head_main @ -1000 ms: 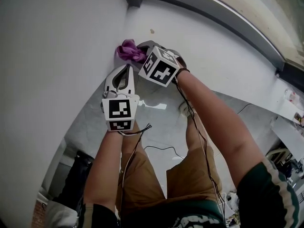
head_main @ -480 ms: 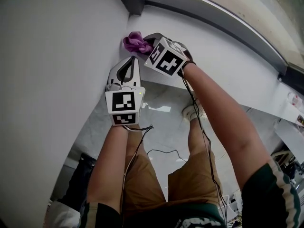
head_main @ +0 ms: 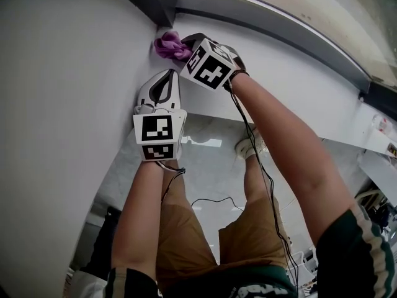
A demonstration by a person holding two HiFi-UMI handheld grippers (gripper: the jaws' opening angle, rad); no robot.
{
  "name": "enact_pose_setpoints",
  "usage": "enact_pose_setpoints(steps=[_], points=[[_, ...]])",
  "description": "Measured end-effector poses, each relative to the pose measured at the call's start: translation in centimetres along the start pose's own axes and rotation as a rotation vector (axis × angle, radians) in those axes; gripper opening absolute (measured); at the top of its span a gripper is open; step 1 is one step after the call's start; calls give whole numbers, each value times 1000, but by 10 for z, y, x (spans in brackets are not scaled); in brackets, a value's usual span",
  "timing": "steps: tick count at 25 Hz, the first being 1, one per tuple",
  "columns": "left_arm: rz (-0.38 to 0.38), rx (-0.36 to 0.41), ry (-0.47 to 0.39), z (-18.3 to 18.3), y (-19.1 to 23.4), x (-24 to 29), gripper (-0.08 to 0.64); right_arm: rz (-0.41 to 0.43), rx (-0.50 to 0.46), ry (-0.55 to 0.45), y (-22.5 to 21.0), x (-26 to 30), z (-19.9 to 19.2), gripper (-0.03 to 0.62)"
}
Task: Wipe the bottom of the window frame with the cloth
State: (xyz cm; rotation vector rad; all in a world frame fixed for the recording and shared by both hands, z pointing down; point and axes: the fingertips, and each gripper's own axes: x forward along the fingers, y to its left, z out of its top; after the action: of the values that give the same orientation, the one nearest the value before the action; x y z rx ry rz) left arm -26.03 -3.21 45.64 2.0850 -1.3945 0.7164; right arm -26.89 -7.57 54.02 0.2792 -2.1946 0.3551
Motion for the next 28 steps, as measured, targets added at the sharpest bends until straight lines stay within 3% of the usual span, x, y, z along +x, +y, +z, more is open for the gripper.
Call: enact_pose_setpoints(steps=[4,6,18,28], points=[[1,2,7,5,1,4,3,-117,93,-13,-27,-6,-1,169],[-1,4,8,7,0,6,3,-135,135,-20,-33,-7,-2,169],[-6,34,27,12,-2,8,3,-116,123,-14,-31,-11,-6,169],[-28,51,35,22,-27,22,3,-119,142,3,-40,-35,-39,169]])
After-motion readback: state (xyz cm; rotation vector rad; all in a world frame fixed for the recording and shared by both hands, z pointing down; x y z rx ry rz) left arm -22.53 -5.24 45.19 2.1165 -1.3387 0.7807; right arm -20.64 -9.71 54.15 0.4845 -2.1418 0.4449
